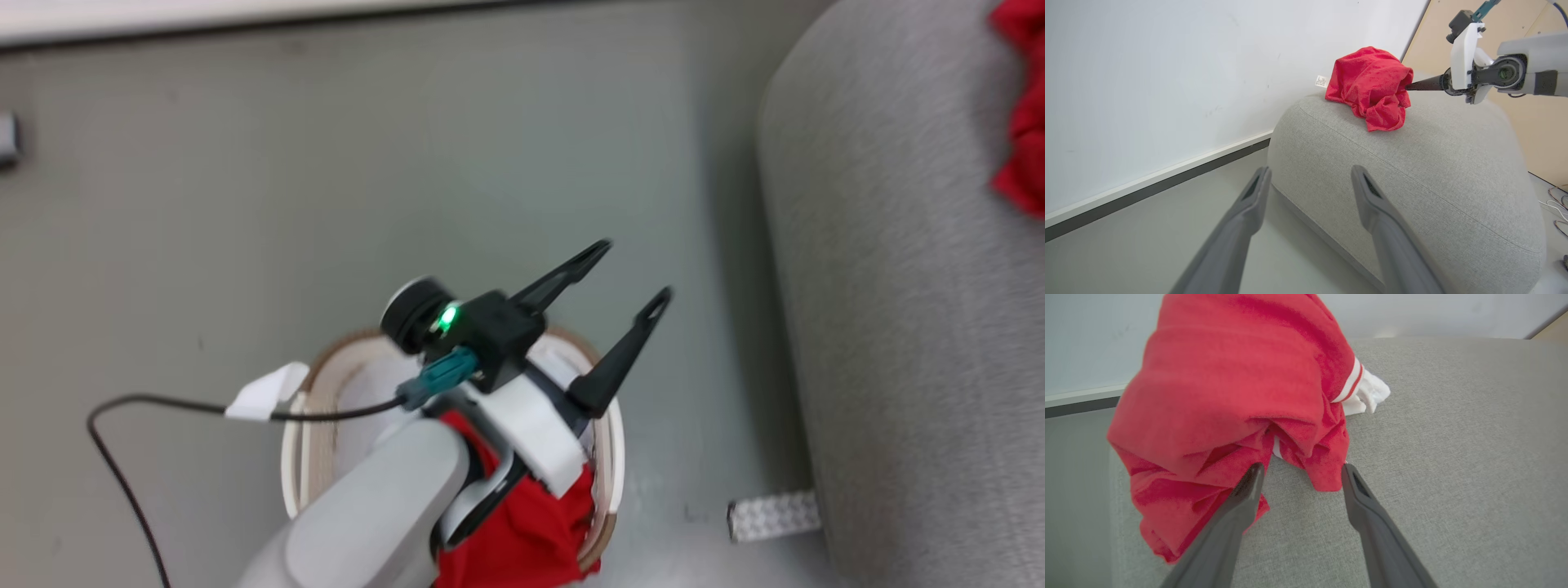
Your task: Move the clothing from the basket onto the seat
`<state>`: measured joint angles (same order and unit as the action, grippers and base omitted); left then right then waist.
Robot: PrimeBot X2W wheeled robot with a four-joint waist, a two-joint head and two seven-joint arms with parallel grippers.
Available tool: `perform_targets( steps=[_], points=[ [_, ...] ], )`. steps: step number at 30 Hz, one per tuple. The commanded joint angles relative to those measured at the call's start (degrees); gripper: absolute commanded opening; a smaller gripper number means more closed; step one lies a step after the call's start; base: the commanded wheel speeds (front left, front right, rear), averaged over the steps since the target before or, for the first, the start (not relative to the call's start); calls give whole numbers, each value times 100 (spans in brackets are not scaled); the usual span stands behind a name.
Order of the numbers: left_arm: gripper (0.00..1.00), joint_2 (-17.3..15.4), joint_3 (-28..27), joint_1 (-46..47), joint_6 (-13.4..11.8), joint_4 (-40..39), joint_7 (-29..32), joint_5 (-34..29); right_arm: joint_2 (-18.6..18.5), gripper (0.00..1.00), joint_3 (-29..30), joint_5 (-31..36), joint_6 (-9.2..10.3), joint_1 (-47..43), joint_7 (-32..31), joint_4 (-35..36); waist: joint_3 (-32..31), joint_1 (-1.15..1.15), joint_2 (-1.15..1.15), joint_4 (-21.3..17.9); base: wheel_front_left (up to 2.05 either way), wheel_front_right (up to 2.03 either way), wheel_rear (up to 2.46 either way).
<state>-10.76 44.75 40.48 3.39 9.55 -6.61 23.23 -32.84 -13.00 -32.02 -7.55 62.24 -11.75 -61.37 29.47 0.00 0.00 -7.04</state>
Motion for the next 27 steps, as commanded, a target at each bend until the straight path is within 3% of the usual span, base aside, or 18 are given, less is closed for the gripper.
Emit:
perform_targets(
  steps=[1, 8, 14, 21, 27],
  points=[
    [100, -67, -55, -213, -44, 50, -81, 141, -86, 100, -143, -54, 12, -184, -53, 73, -659, 0, 0, -91, 0, 0, 0],
    [100, -263, -303, -876, -311, 5, -251, 487, -285, 100, -742, -317, 12, -807, -18, 861, -1763, 0, 0, -73, 0, 0, 0],
    [100, -541, -658, -1351, -627, -173, -345, 709, -357, 100, -856, -721, 12, -1384, 293, 1854, -2467, 0, 0, 130, 0, 0, 0],
    [100, -931, -1210, -2000, -1088, -461, -502, 990, 12, 100, -573, -887, 12, -2408, 883, 2961, -2924, 0, 0, 397, 0, 0, 0],
    [100, -1107, -1682, -2630, -1506, -761, -723, 1144, 595, 100, 48, -624, 12, -3630, 1420, 3805, -2995, 0, 0, 633, 0, 0, 0]
  ],
)
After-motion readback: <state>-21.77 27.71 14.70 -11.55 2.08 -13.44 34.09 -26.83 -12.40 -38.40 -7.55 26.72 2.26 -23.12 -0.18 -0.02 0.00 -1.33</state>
